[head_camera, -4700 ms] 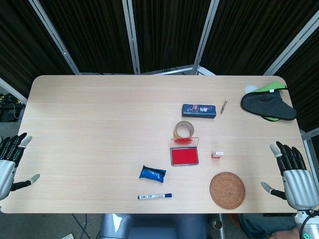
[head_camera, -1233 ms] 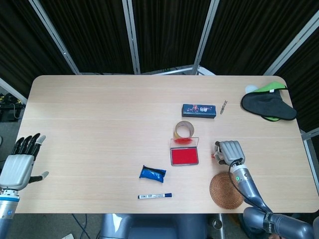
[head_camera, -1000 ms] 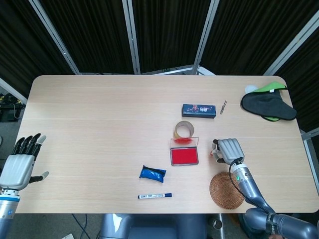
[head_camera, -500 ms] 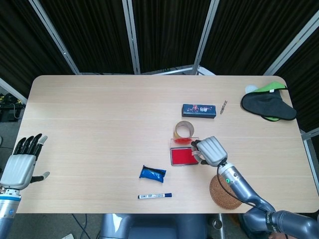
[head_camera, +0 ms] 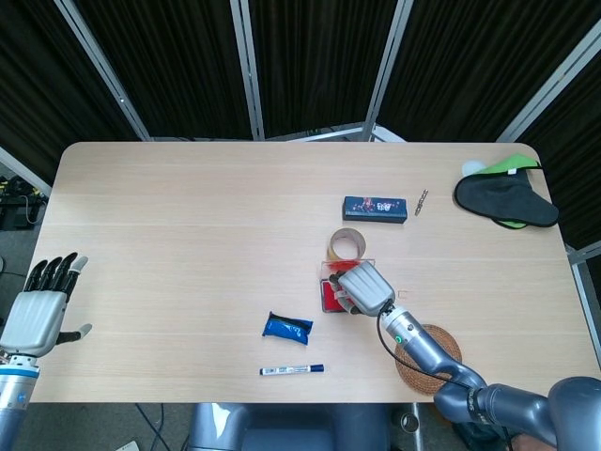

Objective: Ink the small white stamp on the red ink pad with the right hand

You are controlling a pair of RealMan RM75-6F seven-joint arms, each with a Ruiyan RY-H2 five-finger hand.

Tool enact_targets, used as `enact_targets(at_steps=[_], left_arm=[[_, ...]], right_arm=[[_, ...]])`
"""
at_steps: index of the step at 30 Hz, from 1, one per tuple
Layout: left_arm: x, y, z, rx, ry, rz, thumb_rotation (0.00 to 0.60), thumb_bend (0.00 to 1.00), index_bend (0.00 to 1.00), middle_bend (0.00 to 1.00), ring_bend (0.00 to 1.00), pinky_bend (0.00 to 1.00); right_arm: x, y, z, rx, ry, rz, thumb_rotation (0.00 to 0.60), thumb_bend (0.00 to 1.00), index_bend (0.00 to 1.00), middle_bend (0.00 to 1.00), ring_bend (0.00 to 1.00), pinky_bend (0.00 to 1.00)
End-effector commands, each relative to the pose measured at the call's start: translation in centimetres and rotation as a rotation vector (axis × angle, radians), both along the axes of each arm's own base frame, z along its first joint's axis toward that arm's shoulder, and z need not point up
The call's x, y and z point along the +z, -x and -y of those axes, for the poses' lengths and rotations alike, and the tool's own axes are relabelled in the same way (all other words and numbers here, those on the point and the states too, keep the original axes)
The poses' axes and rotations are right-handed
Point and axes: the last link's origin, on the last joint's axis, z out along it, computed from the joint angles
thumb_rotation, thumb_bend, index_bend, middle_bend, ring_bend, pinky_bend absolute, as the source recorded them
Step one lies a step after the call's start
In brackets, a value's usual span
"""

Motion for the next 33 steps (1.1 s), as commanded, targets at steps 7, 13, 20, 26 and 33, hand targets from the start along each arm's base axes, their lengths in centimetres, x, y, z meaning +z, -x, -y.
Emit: enact_targets(at_steps=[7, 13, 20, 26, 33], left_arm=[[0.1, 0.0, 0.0, 0.001, 0.002, 0.005, 0.600, 0.00, 0.00, 0.00, 0.00, 0.00], [0.0, -0.1, 0.0, 0.000, 0.008, 0.005, 0.600, 0.00, 0.00, 0.00, 0.00, 0.00], [-0.2, -0.1, 0.0, 0.007, 0.020, 0.001, 0.600, 0.00, 0.00, 0.00, 0.00, 0.00], [-0.2, -0.1, 0.0, 0.010, 0.018, -0.001, 0.600, 0.00, 0.00, 0.00, 0.00, 0.00], [-0.2, 0.0, 0.0, 0.014, 0.019, -0.002, 0.600, 0.00, 0.00, 0.00, 0.00, 0.00]], right_arm=[[-0.1, 0.8, 0.5, -0.017, 0.018, -0.036, 0.600, 0.49, 0.64, 0.66, 0.81, 1.00], [0.3, 1.6, 0.6, -0.030, 0.020, -0.043, 0.600, 0.49, 0.64, 0.66, 0.81, 1.00], [-0.1, 1.5, 0.6, -0.043, 0.016, -0.022, 0.600, 0.49, 0.64, 0.66, 0.81, 1.00], [-0.4, 1.9, 0.7, -0.064, 0.013, -0.012, 0.600, 0.49, 0.64, 0.66, 0.81, 1.00], [-1.1, 2.4, 0.5, -0.068, -0.001, -0.020, 0.600, 0.49, 0.64, 0.66, 0.81, 1.00]])
